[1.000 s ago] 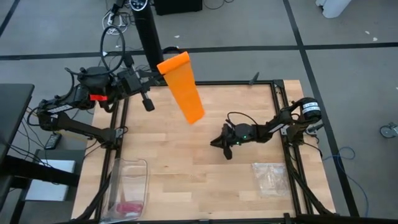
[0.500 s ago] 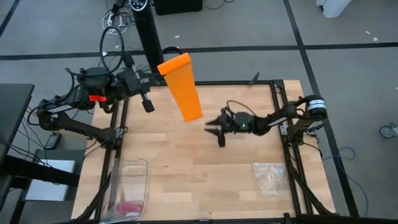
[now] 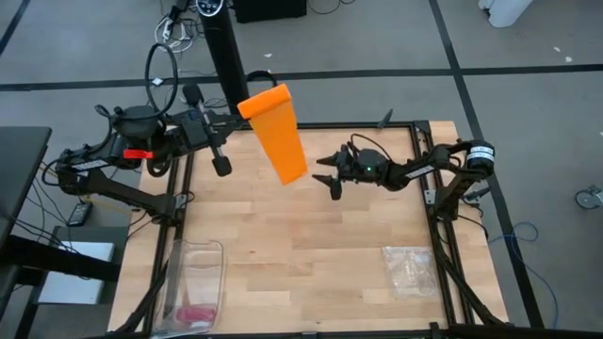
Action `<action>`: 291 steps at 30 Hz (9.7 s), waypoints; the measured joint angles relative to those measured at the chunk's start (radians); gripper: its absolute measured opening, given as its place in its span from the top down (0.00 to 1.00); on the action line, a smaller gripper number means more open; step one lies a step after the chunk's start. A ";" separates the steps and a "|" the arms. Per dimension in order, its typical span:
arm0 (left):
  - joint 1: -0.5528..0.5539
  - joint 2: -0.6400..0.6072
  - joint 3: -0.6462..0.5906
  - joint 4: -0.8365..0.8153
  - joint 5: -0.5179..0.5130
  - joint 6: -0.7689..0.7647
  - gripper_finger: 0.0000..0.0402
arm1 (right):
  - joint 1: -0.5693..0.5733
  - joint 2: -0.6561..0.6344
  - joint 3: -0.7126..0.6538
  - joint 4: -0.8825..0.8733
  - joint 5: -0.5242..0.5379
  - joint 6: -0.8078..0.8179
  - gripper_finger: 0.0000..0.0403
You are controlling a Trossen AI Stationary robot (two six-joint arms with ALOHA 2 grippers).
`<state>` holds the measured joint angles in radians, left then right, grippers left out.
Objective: Roll bandage
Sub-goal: Roll the orange bandage
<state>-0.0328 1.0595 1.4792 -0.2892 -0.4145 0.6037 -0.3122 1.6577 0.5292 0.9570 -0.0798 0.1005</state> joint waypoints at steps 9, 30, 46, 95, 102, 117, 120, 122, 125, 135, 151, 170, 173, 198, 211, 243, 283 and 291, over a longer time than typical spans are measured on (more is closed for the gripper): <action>-0.002 0.001 0.000 0.010 0.016 0.007 0.97 | -0.018 0.069 0.165 -0.140 -0.197 -0.034 0.29; -0.002 -0.007 0.000 0.041 0.018 0.019 0.97 | 0.020 0.126 0.207 -0.192 -0.340 0.016 0.42; -0.002 -0.073 0.000 0.001 -0.029 0.029 0.97 | 0.190 0.125 0.207 -0.173 -0.198 0.068 0.97; 0.143 -0.257 -1.021 0.345 -0.110 -0.116 0.97 | 0.583 -0.173 0.709 -0.403 0.438 -0.375 1.00; 0.141 -0.211 -1.046 0.375 -0.061 -0.149 0.97 | 0.510 -0.173 0.795 -0.403 0.480 -0.435 1.00; 0.006 0.076 -1.044 0.669 0.031 -0.173 0.97 | 0.359 -0.172 0.896 -0.408 0.480 -0.470 1.00; -0.043 0.076 -1.040 0.697 0.032 -0.188 0.97 | 0.319 -0.172 0.896 -0.412 0.480 -0.458 1.00; -0.078 0.076 -1.025 0.690 0.032 -0.199 0.97 | 0.293 -0.172 0.896 -0.430 0.480 -0.442 1.00; -0.132 0.076 -0.994 0.688 0.044 -0.201 0.97 | 0.255 -0.172 0.896 -0.471 0.480 -0.402 1.00; -0.230 0.169 -0.901 0.652 0.090 -0.242 0.97 | 0.153 -0.144 0.896 -0.456 0.472 -0.336 1.00; -0.260 0.259 -0.887 0.717 0.155 -0.299 0.97 | 0.114 -0.139 0.958 -0.516 0.446 -0.322 1.00; -0.326 0.255 -0.744 0.631 0.154 -0.307 0.97 | -0.003 -0.138 0.958 -0.965 0.415 -0.001 0.85; -0.329 0.255 -0.744 0.632 0.154 -0.309 0.97 | -0.009 -0.138 0.958 -0.984 0.372 0.005 0.76; -0.328 0.102 -0.547 0.285 0.149 -0.351 0.97 | 0.035 -0.284 0.953 -1.481 0.188 -0.183 0.60; -0.327 0.066 -0.201 -0.003 0.056 -0.352 0.97 | 0.164 -0.421 0.339 -0.912 -0.071 -0.094 0.51; -0.327 0.073 -0.040 -0.091 -0.089 -0.220 0.97 | 0.431 0.010 0.138 0.016 0.181 0.064 0.34; 0.093 -0.218 -0.623 0.204 -0.234 -0.053 0.97 | 0.710 -0.034 0.156 0.034 0.115 0.094 1.00; 0.181 -0.192 -0.883 0.391 -0.195 -0.106 0.97 | 0.711 -0.186 0.270 -0.233 0.168 -0.015 1.00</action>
<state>0.1478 0.8678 0.5959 0.1014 -0.6090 0.4974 0.3985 1.4715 0.7988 0.7236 0.0886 0.0854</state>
